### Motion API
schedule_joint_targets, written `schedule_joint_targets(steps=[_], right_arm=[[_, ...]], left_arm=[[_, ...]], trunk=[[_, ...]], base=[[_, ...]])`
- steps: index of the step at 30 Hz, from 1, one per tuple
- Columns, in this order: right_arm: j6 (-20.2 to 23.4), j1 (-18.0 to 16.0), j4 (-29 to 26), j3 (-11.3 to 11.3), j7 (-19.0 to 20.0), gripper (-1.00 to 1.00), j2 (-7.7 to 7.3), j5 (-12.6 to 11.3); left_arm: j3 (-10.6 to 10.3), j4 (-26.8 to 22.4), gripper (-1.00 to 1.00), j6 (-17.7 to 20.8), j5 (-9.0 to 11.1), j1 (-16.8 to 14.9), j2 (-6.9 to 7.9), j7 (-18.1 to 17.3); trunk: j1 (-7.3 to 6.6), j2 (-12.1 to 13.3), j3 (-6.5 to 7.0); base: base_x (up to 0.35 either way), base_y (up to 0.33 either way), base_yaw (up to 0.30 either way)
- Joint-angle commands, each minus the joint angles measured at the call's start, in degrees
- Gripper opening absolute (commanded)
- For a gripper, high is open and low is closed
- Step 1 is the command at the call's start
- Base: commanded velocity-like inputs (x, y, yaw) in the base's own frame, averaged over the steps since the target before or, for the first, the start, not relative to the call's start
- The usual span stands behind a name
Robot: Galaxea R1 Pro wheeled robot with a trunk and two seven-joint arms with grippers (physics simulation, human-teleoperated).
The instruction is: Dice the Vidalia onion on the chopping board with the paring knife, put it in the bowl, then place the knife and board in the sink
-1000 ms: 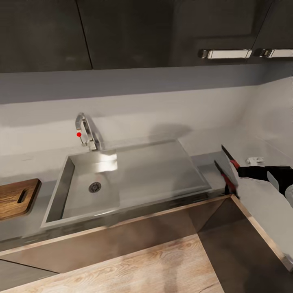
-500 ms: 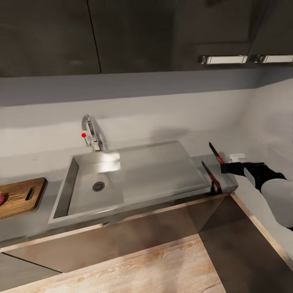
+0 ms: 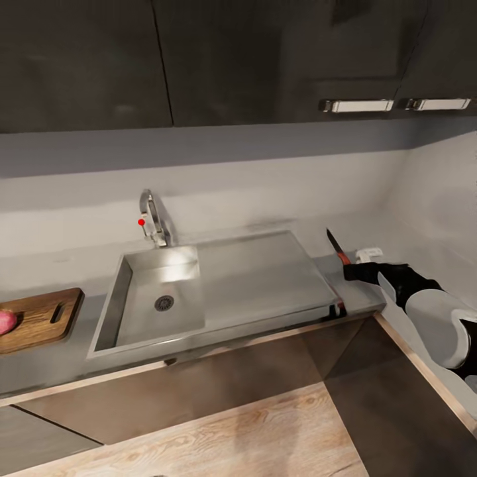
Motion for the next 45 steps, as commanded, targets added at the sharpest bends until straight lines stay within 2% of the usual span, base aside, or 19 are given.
schedule_joint_targets(steps=[1,4,7,11,12,13,17,21,27,31,32,33,34,35,38,39,42,45], right_arm=[[0.23,-0.03,-0.14,-0.47,0.33,-1.00,0.05,0.49],[-0.06,-0.03,-0.33,-0.46,0.26,-1.00,0.20,0.48],[-0.22,-0.03,-0.36,-0.43,0.22,-1.00,1.15,0.42],[-1.13,-0.03,-0.35,-0.38,-2.18,-1.00,4.55,0.54],[-1.63,-0.03,-0.31,-0.37,-3.60,-1.00,5.29,0.55],[-2.59,-0.03,-0.16,-0.33,-7.10,-1.00,6.70,0.56],[-3.05,-0.03,0.03,-0.28,-9.14,-1.00,7.47,0.52],[-3.18,-0.03,0.26,-0.25,-9.69,-1.00,8.99,0.67],[-3.21,-0.03,0.28,-0.22,-9.75,-1.00,9.59,0.74],[-4.98,-0.03,-0.19,-0.09,-11.25,-1.00,11.54,0.83],[-8.61,-0.03,-0.26,0.04,-18.36,-1.00,14.45,0.97],[-9.92,-0.03,-0.27,0.41,-23.34,-1.00,16.26,1.50],[-10.54,-0.03,-0.28,0.93,-26.62,-1.00,17.52,2.27],[-10.84,-0.03,-0.28,1.22,-28.14,-1.00,18.09,2.77],[-12.27,-0.03,-0.22,2.39,-34.83,-1.00,20.52,6.75],[-12.41,-0.03,-0.22,2.48,-35.57,-1.00,20.82,7.44],[-12.81,-0.03,-0.11,2.73,-39.00,-1.00,22.98,10.92],[-12.91,-0.03,0.37,2.80,-43.04,-1.00,24.66,12.52]], left_arm=[[-0.48,0.29,1.00,-0.52,0.48,-0.10,-0.06,0.06],[-0.48,0.32,1.00,-0.66,0.50,-0.11,-0.04,0.09],[-0.48,0.35,1.00,-0.68,0.50,-0.10,0.06,0.11],[-0.48,0.36,1.00,-0.69,0.50,-0.11,0.28,0.13],[-0.48,0.36,1.00,-0.69,0.50,-0.10,0.31,0.16],[-0.48,0.36,1.00,-0.69,0.50,-0.11,0.34,0.19],[-0.48,0.36,1.00,-0.69,0.50,-0.11,0.36,0.20],[-0.46,0.36,1.00,-0.69,0.50,-0.13,0.47,0.21],[-0.48,0.36,1.00,-0.69,0.50,-0.13,0.77,0.21],[-0.48,0.36,1.00,-0.69,0.50,-0.12,0.65,0.21],[-0.48,0.36,1.00,-0.69,0.50,-0.14,0.50,0.21],[-0.48,0.36,1.00,-0.69,0.50,-0.12,0.47,0.21],[-0.48,0.36,1.00,-0.69,0.50,-0.12,0.46,0.21],[-0.48,0.36,1.00,-0.69,0.50,-0.11,0.46,0.21],[-0.48,0.35,1.00,-0.69,0.50,-0.13,0.45,0.21],[-0.48,0.35,1.00,-0.69,0.50,-0.12,0.45,0.21],[-0.48,0.34,1.00,-0.69,0.50,-0.12,0.45,0.21],[-0.48,0.29,1.00,-0.69,0.50,-0.12,0.45,0.21]], trunk=[[0.04,-0.11,-0.01],[0.04,-0.11,0.25],[0.04,-0.11,0.52],[0.04,-0.11,0.88],[0.04,-0.11,0.97],[0.04,-0.11,1.06],[0.04,-0.11,1.42],[0.04,-0.11,1.78],[0.04,-0.11,2.32],[0.04,-0.11,2.60],[0.04,-0.11,2.61],[0.04,-0.11,2.62],[0.04,-0.11,2.62],[0.04,-0.11,2.62],[0.04,-0.11,2.63],[0.04,-0.11,2.63],[0.04,-0.11,2.63],[0.04,-0.11,2.63]], base=[[-0.002,0.000,0.000],[-0.002,0.000,0.000],[-0.055,0.002,0.000],[-0.169,0.066,0.000],[-0.225,0.113,0.000],[-0.242,0.115,0.000],[-0.247,0.111,0.000],[-0.249,0.109,0.000],[-0.250,0.125,0.000],[-0.119,0.051,0.000],[-0.023,0.007,0.000],[-0.012,0.004,0.000],[-0.008,0.002,0.000],[-0.006,0.002,0.000],[-0.003,0.001,0.000],[-0.001,0.000,0.000],[0.000,0.000,0.000],[0.000,0.057,0.000]])
